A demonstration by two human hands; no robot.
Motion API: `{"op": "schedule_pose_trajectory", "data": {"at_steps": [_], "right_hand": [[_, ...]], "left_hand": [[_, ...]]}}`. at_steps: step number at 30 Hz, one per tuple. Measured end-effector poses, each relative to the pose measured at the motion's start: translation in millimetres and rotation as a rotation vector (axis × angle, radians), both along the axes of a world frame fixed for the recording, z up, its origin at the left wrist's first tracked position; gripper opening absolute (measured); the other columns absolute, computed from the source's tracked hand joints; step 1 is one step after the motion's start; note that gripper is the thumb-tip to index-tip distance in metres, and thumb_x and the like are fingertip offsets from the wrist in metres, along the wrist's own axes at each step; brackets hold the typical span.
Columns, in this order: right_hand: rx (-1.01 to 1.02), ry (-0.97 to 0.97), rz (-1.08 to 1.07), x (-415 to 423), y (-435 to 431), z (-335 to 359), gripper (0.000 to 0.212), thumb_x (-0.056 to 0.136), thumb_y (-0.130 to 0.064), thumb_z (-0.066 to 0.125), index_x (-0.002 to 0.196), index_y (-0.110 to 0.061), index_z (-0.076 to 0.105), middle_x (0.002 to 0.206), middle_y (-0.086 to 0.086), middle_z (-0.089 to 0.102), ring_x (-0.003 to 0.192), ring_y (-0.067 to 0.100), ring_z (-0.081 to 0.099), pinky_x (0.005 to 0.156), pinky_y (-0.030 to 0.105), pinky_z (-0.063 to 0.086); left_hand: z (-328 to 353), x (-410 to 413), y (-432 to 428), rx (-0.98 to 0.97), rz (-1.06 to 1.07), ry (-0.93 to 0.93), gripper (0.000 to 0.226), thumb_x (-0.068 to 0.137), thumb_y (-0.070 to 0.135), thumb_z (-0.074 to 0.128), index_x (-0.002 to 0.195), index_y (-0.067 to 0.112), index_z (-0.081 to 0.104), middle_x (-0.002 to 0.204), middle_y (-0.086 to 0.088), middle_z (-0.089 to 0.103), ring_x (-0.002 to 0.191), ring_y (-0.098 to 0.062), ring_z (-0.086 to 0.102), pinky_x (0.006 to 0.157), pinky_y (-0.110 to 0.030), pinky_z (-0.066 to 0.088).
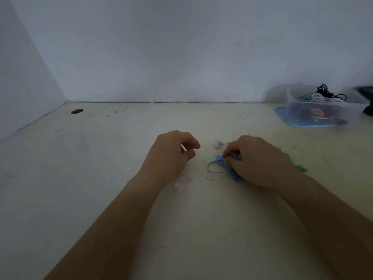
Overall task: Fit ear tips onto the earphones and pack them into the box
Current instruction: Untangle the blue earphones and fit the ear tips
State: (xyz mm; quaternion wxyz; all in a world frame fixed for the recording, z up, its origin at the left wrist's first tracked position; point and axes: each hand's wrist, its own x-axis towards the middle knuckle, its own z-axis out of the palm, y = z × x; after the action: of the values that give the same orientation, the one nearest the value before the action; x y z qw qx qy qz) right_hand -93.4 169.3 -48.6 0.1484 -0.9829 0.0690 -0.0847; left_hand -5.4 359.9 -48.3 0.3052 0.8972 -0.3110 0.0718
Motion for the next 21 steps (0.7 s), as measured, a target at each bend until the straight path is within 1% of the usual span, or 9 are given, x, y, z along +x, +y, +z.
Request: {"op": "schedule_pose_trajectory", "data": {"at_steps": [4, 7, 10, 12, 14, 16, 18, 19, 21], "right_hand": [[0.019, -0.001, -0.004, 4, 1, -3, 0.018, 0.093, -0.042, 0.06, 0.103, -0.032, 0.071, 0.095, -0.007, 0.055, 0.087, 0.012, 0.054, 0.077, 0.026, 0.042], [0.019, -0.007, -0.002, 6, 5, -3, 0.018, 0.093, -0.042, 0.059, 0.102, -0.032, 0.071, 0.097, -0.006, 0.054, 0.087, 0.012, 0.054, 0.078, 0.027, 0.042], [0.029, -0.027, -0.014, 7, 10, -3, 0.019, 0.094, -0.042, 0.057, 0.099, -0.032, 0.071, 0.097, -0.006, 0.054, 0.087, 0.012, 0.054, 0.079, 0.028, 0.042], [0.038, -0.057, -0.033, 9, 12, -4, 0.02, 0.092, -0.045, 0.059, 0.095, -0.03, 0.071, 0.093, -0.008, 0.054, 0.085, 0.012, 0.054, 0.077, 0.028, 0.043], [0.035, -0.063, -0.039, 11, 13, -4, 0.019, 0.089, -0.045, 0.065, 0.093, -0.028, 0.071, 0.09, -0.009, 0.054, 0.085, 0.01, 0.053, 0.076, 0.026, 0.04], [0.06, -0.062, -0.02, 11, 14, -4, 0.015, 0.088, -0.041, 0.069, 0.094, -0.027, 0.071, 0.09, -0.01, 0.053, 0.086, 0.008, 0.05, 0.079, 0.025, 0.037], [0.101, -0.097, 0.002, 10, 13, -4, 0.008, 0.087, -0.035, 0.07, 0.093, -0.03, 0.068, 0.093, -0.011, 0.054, 0.087, 0.008, 0.049, 0.081, 0.025, 0.037], [0.126, -0.121, 0.01, 10, 13, -4, 0.005, 0.087, -0.032, 0.07, 0.091, -0.031, 0.067, 0.094, -0.013, 0.055, 0.088, 0.007, 0.05, 0.078, 0.023, 0.037], [0.185, -0.169, 0.028, 10, 11, -4, 0.009, 0.086, -0.028, 0.071, 0.089, -0.034, 0.065, 0.09, -0.02, 0.057, 0.087, 0.003, 0.053, 0.069, 0.014, 0.037]], "left_hand": [[0, 1, 0, -0.041, 0.0, 0.019, 0.016, 0.085, 0.014, 0.074, 0.087, 0.03, 0.075, 0.086, 0.014, 0.065, 0.073, 0.002, 0.06, 0.069, 0.0, 0.04], [1, 1, -1, -0.087, 0.009, 0.042, 0.018, 0.081, 0.013, 0.076, 0.084, 0.03, 0.076, 0.079, 0.017, 0.065, 0.073, 0.002, 0.063, 0.07, 0.0, 0.041], [3, -1, -1, -0.154, 0.003, 0.128, 0.019, 0.079, 0.011, 0.076, 0.086, 0.028, 0.078, 0.071, 0.022, 0.065, 0.074, 0.006, 0.065, 0.069, -0.001, 0.044], [3, -2, 0, -0.196, -0.019, 0.181, 0.02, 0.08, 0.009, 0.075, 0.09, 0.026, 0.078, 0.075, 0.02, 0.069, 0.075, 0.005, 0.067, 0.071, -0.003, 0.048], [4, -1, 0, -0.239, -0.039, 0.22, 0.019, 0.082, 0.009, 0.075, 0.094, 0.023, 0.079, 0.084, 0.014, 0.074, 0.079, 0.004, 0.069, 0.075, -0.008, 0.051], [5, -1, 1, -0.273, -0.05, 0.251, 0.018, 0.084, 0.01, 0.075, 0.097, 0.021, 0.079, 0.09, 0.011, 0.076, 0.083, 0.002, 0.07, 0.08, -0.01, 0.053], [6, -1, 2, -0.3, -0.053, 0.284, 0.017, 0.084, 0.011, 0.076, 0.097, 0.021, 0.079, 0.09, 0.011, 0.076, 0.083, 0.002, 0.07, 0.081, -0.01, 0.053], [7, -2, 2, -0.311, -0.053, 0.299, 0.016, 0.083, 0.012, 0.077, 0.097, 0.021, 0.079, 0.09, 0.011, 0.076, 0.083, 0.001, 0.071, 0.08, -0.011, 0.053], [8, -3, 3, -0.339, -0.05, 0.331, 0.015, 0.082, 0.013, 0.078, 0.096, 0.021, 0.078, 0.089, 0.011, 0.076, 0.081, 0.0, 0.071, 0.079, -0.012, 0.054]]}}
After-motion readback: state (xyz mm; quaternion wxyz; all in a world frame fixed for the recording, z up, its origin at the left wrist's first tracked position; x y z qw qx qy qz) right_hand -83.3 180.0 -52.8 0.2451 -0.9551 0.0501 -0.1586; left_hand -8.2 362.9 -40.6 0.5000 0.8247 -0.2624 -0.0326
